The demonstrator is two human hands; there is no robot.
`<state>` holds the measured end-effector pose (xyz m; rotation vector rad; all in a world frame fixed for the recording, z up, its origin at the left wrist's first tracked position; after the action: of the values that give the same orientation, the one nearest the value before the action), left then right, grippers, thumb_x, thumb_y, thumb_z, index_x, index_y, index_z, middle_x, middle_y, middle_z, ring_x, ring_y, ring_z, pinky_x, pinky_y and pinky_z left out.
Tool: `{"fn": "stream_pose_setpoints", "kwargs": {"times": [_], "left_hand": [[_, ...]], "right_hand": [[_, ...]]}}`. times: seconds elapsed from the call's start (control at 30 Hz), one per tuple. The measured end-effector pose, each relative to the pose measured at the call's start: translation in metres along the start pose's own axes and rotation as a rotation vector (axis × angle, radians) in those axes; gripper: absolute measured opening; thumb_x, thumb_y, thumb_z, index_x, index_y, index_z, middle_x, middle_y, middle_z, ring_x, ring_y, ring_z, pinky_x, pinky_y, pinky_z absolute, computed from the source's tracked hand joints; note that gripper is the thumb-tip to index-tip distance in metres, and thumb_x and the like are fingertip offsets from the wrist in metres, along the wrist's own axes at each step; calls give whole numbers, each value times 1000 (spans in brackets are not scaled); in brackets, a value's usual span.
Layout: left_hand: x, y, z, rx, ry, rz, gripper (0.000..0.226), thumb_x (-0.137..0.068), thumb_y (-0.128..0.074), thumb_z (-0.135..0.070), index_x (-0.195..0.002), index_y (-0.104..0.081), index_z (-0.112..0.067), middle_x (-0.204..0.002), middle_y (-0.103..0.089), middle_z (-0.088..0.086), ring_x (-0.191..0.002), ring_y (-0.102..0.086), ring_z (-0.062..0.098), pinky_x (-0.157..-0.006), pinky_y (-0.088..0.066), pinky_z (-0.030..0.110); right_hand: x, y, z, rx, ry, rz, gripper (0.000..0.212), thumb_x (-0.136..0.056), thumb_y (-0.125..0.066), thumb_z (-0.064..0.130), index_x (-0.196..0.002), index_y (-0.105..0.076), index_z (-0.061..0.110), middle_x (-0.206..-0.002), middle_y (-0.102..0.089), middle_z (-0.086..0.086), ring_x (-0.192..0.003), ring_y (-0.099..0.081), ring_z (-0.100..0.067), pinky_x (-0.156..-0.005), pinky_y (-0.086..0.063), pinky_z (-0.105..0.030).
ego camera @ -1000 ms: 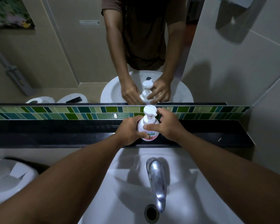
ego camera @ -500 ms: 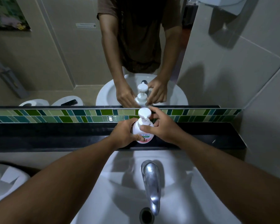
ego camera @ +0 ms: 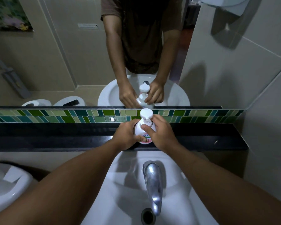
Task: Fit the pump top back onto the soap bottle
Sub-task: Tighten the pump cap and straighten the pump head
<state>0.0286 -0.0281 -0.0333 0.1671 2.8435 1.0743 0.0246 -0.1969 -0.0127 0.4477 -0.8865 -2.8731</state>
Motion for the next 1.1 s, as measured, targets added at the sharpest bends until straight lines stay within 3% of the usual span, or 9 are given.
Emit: {"fn": "stream_pose_setpoints", "kwargs": {"times": [0.17, 0.23, 0.3, 0.37, 0.43, 0.57, 0.87, 1.0, 1.1], "left_hand": [[-1, 1, 1, 6, 1, 5, 66, -59, -99, -28, -118, -68, -23, -104, -76, -4, -95, -69, 18, -89, -55, 38], [-2, 1, 2, 1, -3, 13, 67, -59, -98, -30, -118, -68, -24, -105, -76, -5, -98, -68, 18, -90, -54, 37], [-3, 2, 2, -9, -11, 22, 66, -60, -98, -31, -118, -68, -26, -105, -75, -6, -97, -68, 16, -90, -54, 37], [-3, 2, 3, -10, -12, 25, 65, -60, -97, -31, -118, -68, -27, -104, -75, -7, -96, -69, 16, -90, -55, 38], [-2, 2, 3, -11, -8, 24, 66, -59, -98, -31, -118, -67, -28, -104, -75, -7, -96, -69, 16, -90, -55, 37], [-2, 1, 4, -19, -12, 23, 69, -59, -97, -33, -120, -67, -28, -106, -75, -7, -98, -68, 17, -91, -54, 37], [-3, 2, 3, -6, -21, 27, 71, -58, -99, -29, -122, -67, -24, -106, -76, -3, -99, -69, 18, -91, -54, 35], [-2, 1, 4, -10, 7, 29, 56, -59, -98, -30, -107, -69, -30, -95, -76, -10, -84, -65, 6, -77, -51, 27], [-1, 2, 3, -18, 11, 38, 49, -60, -98, -31, -95, -65, -36, -85, -71, -17, -72, -59, -8, -64, -41, 11]], "right_hand": [[5, -3, 0, 84, -90, -44, 43, -87, -71, 48, -121, -65, 23, -115, -64, 4, -106, -62, -25, -92, -51, -51], [2, 7, 2, 72, -58, 32, 59, -81, -73, 53, -135, -54, 36, -124, -59, 7, -101, -62, -14, -91, -53, -42], [-2, 19, 10, 5, 62, 112, 82, -84, -75, 44, -154, -32, 44, -141, -48, 11, -93, -56, 5, -86, -48, -22], [-6, 28, 18, 46, 228, 161, 74, -93, -70, 33, -157, -33, 36, -151, -44, 13, -107, -55, 10, -92, -46, -18], [-10, 32, 22, 126, 333, 169, 60, -97, -67, 24, -153, -45, 21, -152, -51, 3, -128, -55, -7, -104, -47, -34], [-17, 33, 23, 229, 404, 99, 47, -96, -70, 19, -141, -60, 8, -135, -64, -12, -117, -60, -33, -99, -49, -51], [-10, 15, 23, 281, 375, -81, 45, -91, -74, 14, -135, -65, 7, -125, -67, -16, -100, -62, -40, -86, -54, -55], [-3, 11, 33, 396, 309, -182, 55, -87, -78, 42, -134, -66, 16, -129, -68, -8, -103, -62, -34, -87, -53, -48], [0, 8, 36, 302, 254, -216, 58, -84, -82, 37, -133, -67, 10, -128, -68, -13, -107, -65, -35, -89, -55, -46]]}}
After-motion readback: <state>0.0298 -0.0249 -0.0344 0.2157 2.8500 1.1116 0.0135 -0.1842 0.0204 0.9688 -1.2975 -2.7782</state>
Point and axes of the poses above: each hand's wrist, its own x-axis away from the middle knuckle, its own y-axis out of the back of the hand, z = x × y, the point moved 2 cm from there along -x, towards the middle knuckle
